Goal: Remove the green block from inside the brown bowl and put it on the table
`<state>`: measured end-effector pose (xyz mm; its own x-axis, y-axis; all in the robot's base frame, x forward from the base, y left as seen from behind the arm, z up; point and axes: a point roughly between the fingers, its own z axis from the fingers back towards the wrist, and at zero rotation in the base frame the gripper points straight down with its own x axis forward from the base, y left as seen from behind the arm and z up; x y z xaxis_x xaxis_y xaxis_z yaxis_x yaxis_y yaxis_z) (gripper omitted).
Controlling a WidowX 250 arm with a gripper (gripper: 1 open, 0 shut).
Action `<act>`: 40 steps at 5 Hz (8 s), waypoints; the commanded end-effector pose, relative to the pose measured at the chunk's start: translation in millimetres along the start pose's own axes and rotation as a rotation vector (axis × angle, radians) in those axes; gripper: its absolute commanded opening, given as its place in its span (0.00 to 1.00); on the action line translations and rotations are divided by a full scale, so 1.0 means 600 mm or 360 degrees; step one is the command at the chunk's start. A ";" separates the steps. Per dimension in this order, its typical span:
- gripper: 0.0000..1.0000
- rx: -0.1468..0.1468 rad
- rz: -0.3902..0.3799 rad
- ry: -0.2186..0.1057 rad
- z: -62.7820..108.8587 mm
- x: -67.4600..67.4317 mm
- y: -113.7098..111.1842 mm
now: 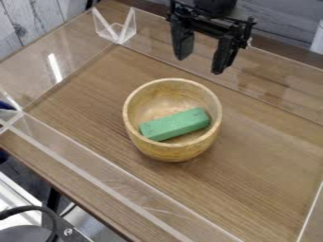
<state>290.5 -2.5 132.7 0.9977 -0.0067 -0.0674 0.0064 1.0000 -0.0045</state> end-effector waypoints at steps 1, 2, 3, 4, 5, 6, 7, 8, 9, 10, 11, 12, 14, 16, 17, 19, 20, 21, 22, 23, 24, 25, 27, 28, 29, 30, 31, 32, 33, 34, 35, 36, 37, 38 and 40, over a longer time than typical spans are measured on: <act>1.00 0.0022 -0.0045 0.0038 -0.020 -0.013 0.008; 1.00 0.0043 -0.0088 0.0087 -0.053 -0.034 0.018; 1.00 0.0036 -0.0113 0.0075 -0.078 -0.044 0.033; 1.00 0.0013 -0.0167 0.0042 -0.103 -0.046 0.042; 1.00 -0.0010 -0.0214 0.0011 -0.122 -0.042 0.042; 1.00 -0.0013 -0.0243 -0.0002 -0.135 -0.036 0.040; 1.00 -0.0023 -0.0266 -0.0017 -0.142 -0.032 0.035; 1.00 -0.0039 -0.0293 -0.0046 -0.136 -0.031 0.031; 1.00 -0.0053 -0.0315 -0.0072 -0.131 -0.030 0.028; 1.00 -0.0065 -0.0331 -0.0096 -0.126 -0.029 0.025; 1.00 -0.0075 -0.0342 -0.0109 -0.123 -0.028 0.023; 1.00 -0.0084 -0.0344 -0.0113 -0.123 -0.027 0.022; 1.00 -0.0101 -0.0342 -0.0114 -0.123 -0.025 0.022; 1.00 -0.0114 -0.0336 -0.0113 -0.123 -0.024 0.023; 1.00 -0.0120 -0.0331 -0.0112 -0.124 -0.024 0.024; 1.00 -0.0126 -0.0322 -0.0101 -0.126 -0.023 0.025; 1.00 -0.0127 -0.0318 -0.0093 -0.129 -0.022 0.026; 1.00 -0.0118 -0.0319 -0.0075 -0.143 -0.016 0.032; 1.00 -0.0113 -0.0320 -0.0057 -0.156 -0.011 0.036; 0.00 -0.0112 -0.0315 -0.0044 -0.165 -0.009 0.037; 0.00 -0.0106 -0.0311 -0.0060 -0.156 -0.009 0.036; 0.00 -0.0098 -0.0307 -0.0099 -0.138 -0.007 0.033; 0.00 -0.0088 -0.0326 -0.0180 -0.101 -0.004 0.013; 0.00 -0.0085 -0.0342 -0.0220 -0.083 -0.003 0.003; 0.00 -0.0081 -0.0363 -0.0269 -0.060 -0.003 -0.012; 0.00 -0.0092 -0.0401 -0.0300 -0.045 -0.003 -0.042; 0.00 -0.0103 -0.0457 -0.0298 -0.050 -0.003 -0.079; 0.00 -0.0111 -0.0504 -0.0291 -0.061 -0.003 -0.115; 0.00 -0.0121 -0.0535 -0.0273 -0.075 -0.006 -0.139; 0.00 -0.0138 -0.0568 -0.0238 -0.096 -0.013 -0.154; 0.00 -0.0145 -0.0599 -0.0191 -0.123 -0.022 -0.165; 0.00 -0.0148 -0.0636 -0.0159 -0.150 -0.036 -0.174; 0.00 -0.0148 -0.0641 -0.0158 -0.165 -0.031 -0.177; 0.00 -0.0145 -0.0633 -0.0173 -0.161 -0.030 -0.175; 0.00 -0.0145 -0.0617 -0.0205 -0.148 -0.031 -0.171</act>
<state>254.4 -102.9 24.3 0.9244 -0.3814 0.0002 0.3795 0.9198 -0.1000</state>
